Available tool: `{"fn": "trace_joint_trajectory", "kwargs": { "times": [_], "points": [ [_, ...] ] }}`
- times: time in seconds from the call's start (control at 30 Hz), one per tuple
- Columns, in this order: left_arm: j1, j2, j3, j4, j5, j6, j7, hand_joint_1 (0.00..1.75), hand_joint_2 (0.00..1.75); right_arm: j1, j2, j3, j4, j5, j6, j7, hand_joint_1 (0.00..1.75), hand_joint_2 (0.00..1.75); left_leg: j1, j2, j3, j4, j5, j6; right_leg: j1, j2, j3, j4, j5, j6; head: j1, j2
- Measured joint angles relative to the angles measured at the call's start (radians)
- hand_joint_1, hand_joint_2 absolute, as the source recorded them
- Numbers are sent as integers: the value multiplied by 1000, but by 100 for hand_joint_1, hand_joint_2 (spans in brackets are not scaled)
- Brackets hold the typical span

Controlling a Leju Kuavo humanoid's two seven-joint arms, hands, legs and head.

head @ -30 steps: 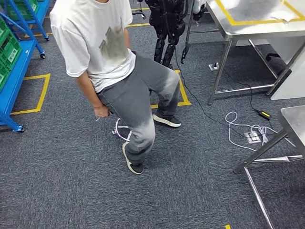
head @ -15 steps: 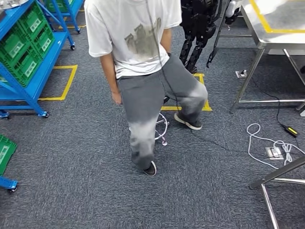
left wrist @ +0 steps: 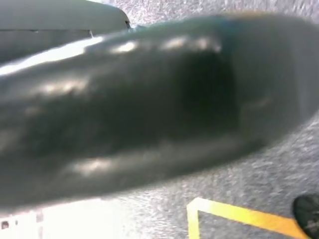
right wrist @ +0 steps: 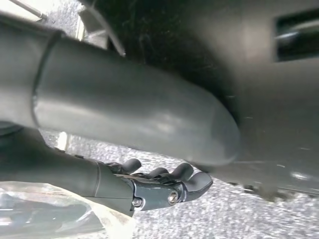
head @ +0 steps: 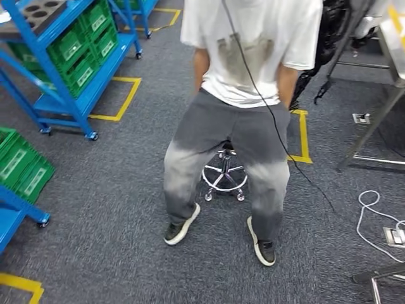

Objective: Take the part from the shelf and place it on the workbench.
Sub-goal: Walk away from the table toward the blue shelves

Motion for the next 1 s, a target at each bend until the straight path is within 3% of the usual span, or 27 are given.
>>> {"fn": "trace_joint_trajectory", "kwargs": {
  "times": [0.07, 0.13, 0.17, 0.2, 0.23, 0.3, 0.37, 0.43, 0.5, 0.53, 0.57, 0.63, 0.7, 0.73, 0.77, 0.8, 0.87, 0.93, 1.0],
  "points": [
    [0, -3, -9, 0, -27, 1, 10, 0, 0, -1, -1, -1, -1, -24, 6, 3, 0, 0, 6, -25, 6, -10, 3, 10, -2, 30, -8, 38, -31, 9, 6, 0],
    [-7, -1, -19, 0, -47, 18, 8, 0, 0, -4, -1, -3, -2, -51, 8, 18, 0, 0, 9, -49, 9, -13, 3, 17, -6, 83, -66, 157, -89, 15, 13, 0],
    [-11, 1, -25, 0, -58, 37, -1, 0, 0, -8, -1, -7, -2, -65, 7, 30, 0, 0, 9, -62, 9, -13, 2, 19, -7, 96, -101, 225, -114, 16, 14, 0],
    [-13, 3, -31, 0, -70, 61, -14, 0, 0, -12, 0, -11, -2, -78, 6, 42, 0, 0, 9, -75, 10, -13, 1, 20, -8, 101, -127, 273, -124, 17, 15, 0],
    [-14, 4, -39, 0, -83, 87, -28, 0, 0, -15, 1, -17, -2, -90, 3, 52, 0, 0, 9, -89, 13, -13, 1, 20, -9, 104, -137, 286, -112, 17, 15, 0],
    [-16, 5, -57, 0, -106, 115, -47, 0, 0, -12, 7, -28, -2, -111, -9, 63, 0, 0, 10, -121, 18, -11, -2, 17, -13, 115, -110, 205, -36, 17, 15, 0],
    [-18, 6, -75, 0, -123, 111, -50, 0, 0, 0, 15, -42, -1, -134, -31, 64, 0, 0, 10, -151, 16, -6, -4, 9, -21, 167, -69, 91, 26, 18, 15, 0],
    [-19, 6, -90, 0, -132, 101, -53, 0, 0, 13, 21, -59, 1, -159, -54, 68, 0, 0, 12, -176, 1, 0, 0, -4, -24, 206, -49, 42, 30, 14, 16, 0],
    [-17, 8, -100, 0, -142, 102, -62, 0, 0, 18, 26, -75, 2, -181, -64, 76, 0, 0, 15, -197, -10, 1, 6, -16, -24, 191, -42, 30, 27, 4, 17, 0],
    [-15, 9, -105, 0, -149, 104, -70, 0, 0, 20, 26, -83, 2, -191, -66, 78, 0, 0, 13, -187, -14, 8, 2, -21, -26, 177, -38, 26, 29, -1, 15, 0],
    [-15, 10, -111, 0, -155, 107, -77, 0, 0, 24, 27, -91, 2, -200, -69, 80, 0, 0, 11, -166, -24, 29, -11, -26, -27, 161, -34, 22, 30, -5, 11, 0],
    [-20, 11, -124, 0, -169, 112, -89, 0, 0, 34, 26, -109, 2, -216, -76, 79, 0, 0, 8, -100, -70, 131, -61, -34, -25, 125, -26, 17, 28, -14, 4, 0],
    [-23, 11, -137, 0, -185, 123, -98, 0, 0, 44, 26, -128, 2, -236, -87, 76, 0, 0, 10, -69, -126, 249, -102, -39, -20, 90, -20, 17, 21, -20, 2, 0],
    [-21, 11, -146, 0, -194, 129, -101, 0, 0, 47, 26, -138, 2, -247, -93, 74, 0, 0, 11, -64, -137, 272, -99, -39, -18, 75, -16, 17, 17, -21, 2, 0],
    [-19, 11, -154, 0, -205, 134, -103, 0, 0, 51, 27, -147, 2, -257, -100, 71, 0, 0, 11, -60, -131, 256, -77, -37, -16, 61, -11, 17, 12, -21, 1, 0],
    [-16, 10, -162, 0, -215, 138, -103, 0, 0, 54, 28, -156, 2, -267, -106, 68, 0, 0, 9, -53, -108, 207, -41, -32, -15, 48, -3, 17, 7, -21, 1, 0],
    [-15, 10, -177, 0, -235, 146, -102, 0, 0, 61, 32, -171, 4, -284, -117, 60, 0, 0, -1, -15, -52, 89, 15, -16, -10, 25, 4, 16, -5, -19, 2, 0],
    [-17, 8, -193, 0, -250, 156, -100, 0, 0, 67, 37, -185, 5, -297, -127, 52, 0, 0, -12, 14, -23, 30, 14, 0, -5, 4, 6, 13, -15, -14, 2, 0],
    [-15, 5, -207, 0, -259, 161, -99, 0, 0, 68, 41, -198, 6, -306, -135, 49, 0, 0, -13, 1, -17, 15, 4, 8, -1, -17, 16, 7, -21, -6, 2, 0]
  ]
}}
